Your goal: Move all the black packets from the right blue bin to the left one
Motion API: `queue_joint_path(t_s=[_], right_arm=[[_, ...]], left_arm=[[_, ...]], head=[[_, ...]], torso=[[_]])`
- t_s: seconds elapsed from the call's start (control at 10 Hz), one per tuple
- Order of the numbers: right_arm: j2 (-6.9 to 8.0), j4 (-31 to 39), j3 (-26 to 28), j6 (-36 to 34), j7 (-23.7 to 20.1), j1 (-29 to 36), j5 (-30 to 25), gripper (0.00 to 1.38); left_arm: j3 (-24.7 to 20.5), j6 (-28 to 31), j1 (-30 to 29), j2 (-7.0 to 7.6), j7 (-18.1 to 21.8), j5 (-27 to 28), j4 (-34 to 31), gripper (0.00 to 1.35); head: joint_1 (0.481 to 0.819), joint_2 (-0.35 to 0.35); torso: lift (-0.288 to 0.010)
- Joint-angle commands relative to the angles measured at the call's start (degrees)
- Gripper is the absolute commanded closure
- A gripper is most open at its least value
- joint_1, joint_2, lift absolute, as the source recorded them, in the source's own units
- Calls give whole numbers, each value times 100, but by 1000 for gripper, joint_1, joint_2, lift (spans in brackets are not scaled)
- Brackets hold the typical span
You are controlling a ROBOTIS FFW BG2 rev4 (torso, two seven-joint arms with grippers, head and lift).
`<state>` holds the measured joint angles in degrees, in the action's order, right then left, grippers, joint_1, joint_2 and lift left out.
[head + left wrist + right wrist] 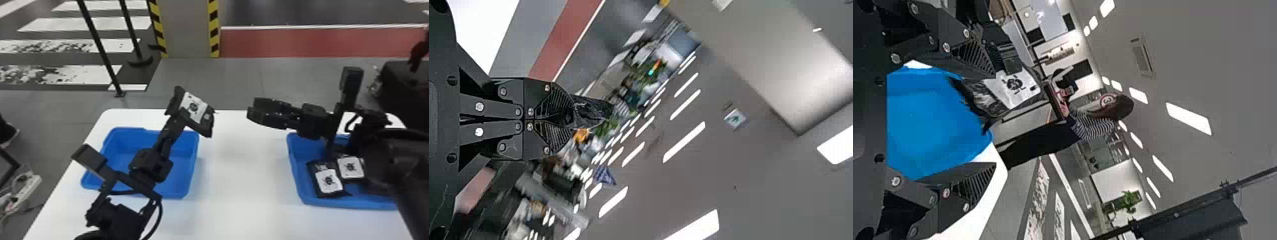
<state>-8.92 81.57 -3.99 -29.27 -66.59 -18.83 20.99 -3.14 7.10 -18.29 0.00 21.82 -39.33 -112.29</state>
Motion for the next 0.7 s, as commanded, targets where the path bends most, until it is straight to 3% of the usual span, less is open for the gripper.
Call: queue_joint_path(t_s=[0.0, 0.2, 0.4, 0.5, 0.6], right_arm=[[-58, 414, 144, -54, 164, 336, -77, 389], [-154, 765, 179, -181, 402, 673, -68, 426], [-163, 850, 188, -209, 551, 800, -77, 426], [-163, 892, 197, -209, 639, 856, -112, 426], [-172, 1004, 215, -181, 709, 912, -200, 426]], left_arm=[[-380, -922, -154, -15, -495, 1051, 14, 1217], [-776, -1329, -196, -15, -1048, 2439, 309, 1217], [-917, -1386, -182, -15, -1259, 3283, 576, 1217], [-873, -1498, -224, -15, -1259, 3309, 689, 1214], [-855, -1765, -252, -15, -1259, 3186, 829, 978]], head=[[689, 113], [693, 207], [695, 253], [695, 265], [695, 266]], torso=[[-110], [-110], [-110], [-110], [-110]])
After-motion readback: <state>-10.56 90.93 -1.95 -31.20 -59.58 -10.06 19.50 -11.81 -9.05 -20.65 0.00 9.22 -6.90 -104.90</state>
